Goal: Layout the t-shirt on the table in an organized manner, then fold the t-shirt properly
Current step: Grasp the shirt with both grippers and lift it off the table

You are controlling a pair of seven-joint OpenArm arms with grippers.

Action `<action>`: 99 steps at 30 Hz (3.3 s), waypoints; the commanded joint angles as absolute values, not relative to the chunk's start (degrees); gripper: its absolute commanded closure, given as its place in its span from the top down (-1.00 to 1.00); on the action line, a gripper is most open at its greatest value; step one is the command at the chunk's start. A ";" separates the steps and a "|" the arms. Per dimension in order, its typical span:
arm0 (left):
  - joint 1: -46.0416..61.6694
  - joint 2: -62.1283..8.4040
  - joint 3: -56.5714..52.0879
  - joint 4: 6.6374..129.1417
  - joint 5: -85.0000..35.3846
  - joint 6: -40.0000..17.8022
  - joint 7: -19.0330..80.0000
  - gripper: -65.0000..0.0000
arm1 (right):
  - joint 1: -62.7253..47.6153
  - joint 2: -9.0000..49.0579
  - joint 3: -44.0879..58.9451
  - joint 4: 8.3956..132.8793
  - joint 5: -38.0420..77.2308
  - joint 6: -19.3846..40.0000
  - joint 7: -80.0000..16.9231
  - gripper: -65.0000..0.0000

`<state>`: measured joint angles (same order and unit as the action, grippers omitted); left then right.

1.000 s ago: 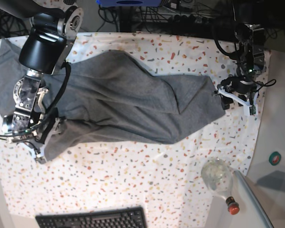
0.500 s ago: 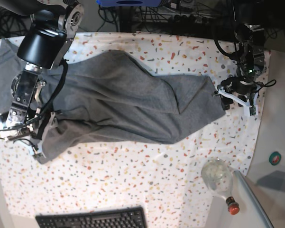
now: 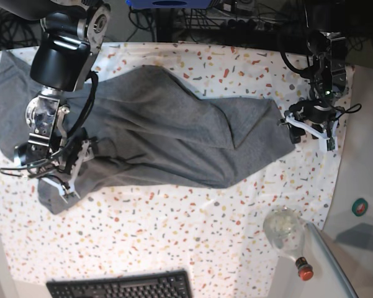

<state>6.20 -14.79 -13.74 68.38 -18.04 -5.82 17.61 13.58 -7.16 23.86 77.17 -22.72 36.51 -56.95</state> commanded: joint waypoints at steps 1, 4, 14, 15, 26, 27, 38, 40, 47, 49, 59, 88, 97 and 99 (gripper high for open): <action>5.76 -15.60 -13.93 69.14 -18.33 -5.76 16.48 0.08 | 14.99 -6.90 24.04 77.76 -23.08 36.44 -55.87 0.14; 5.85 -15.60 -14.02 69.14 -18.33 -5.76 16.48 0.08 | 14.99 -6.81 24.13 77.58 -23.16 36.44 -54.81 -0.67; 6.02 -14.64 -18.86 69.67 -18.33 -5.76 16.48 0.07 | 17.89 -6.64 21.67 79.08 -23.34 36.44 -55.08 -1.00; 6.02 -13.85 -20.70 69.67 -18.33 -5.76 16.48 0.07 | 18.51 -6.46 20.53 79.08 -23.34 36.44 -55.08 -1.00; 7.96 -13.58 -24.75 69.85 -18.33 -5.76 16.57 -0.77 | 25.01 -6.55 17.54 76.62 -23.43 36.35 -55.08 -1.00; 8.22 -13.41 -24.66 70.20 -18.33 -5.76 16.57 -0.61 | 24.92 -6.46 17.63 76.53 -23.43 36.35 -55.34 -1.00; 6.64 -11.56 -20.97 73.10 -18.42 -7.78 16.57 0.45 | 22.55 -6.46 17.54 76.62 -23.43 36.35 -55.78 -1.00; 5.58 -11.47 -18.51 72.92 -18.42 -9.01 16.57 0.45 | 22.55 -6.46 17.54 76.62 -23.43 36.35 -55.78 -1.00; -4.00 -10.33 -15.96 59.65 -18.42 -9.27 22.99 0.45 | 22.55 -6.37 17.80 76.97 -23.43 36.44 -55.87 -1.00; -3.91 -10.24 -15.96 60.00 -18.42 -9.27 23.08 0.45 | 22.46 -6.37 17.89 76.97 -23.43 36.44 -55.96 -1.00; 0.13 -10.51 -18.86 66.86 -18.33 -9.10 23.34 0.45 | 21.85 -5.05 17.71 76.70 -23.43 36.44 -55.69 -1.00; -14.46 -10.51 -9.63 62.55 -17.71 -9.36 30.29 -1.00 | 25.63 -1.36 17.54 76.35 -23.43 36.62 -52.79 -1.00; -39.16 -9.80 1.45 62.99 -17.80 -9.10 37.49 -1.00 | 39.69 8.66 17.98 70.99 -23.34 36.44 -48.22 -1.00; -45.49 -7.96 3.74 60.09 -17.80 -9.10 37.49 -1.00 | 44.00 11.65 17.98 68.44 -23.34 36.44 -45.58 -1.00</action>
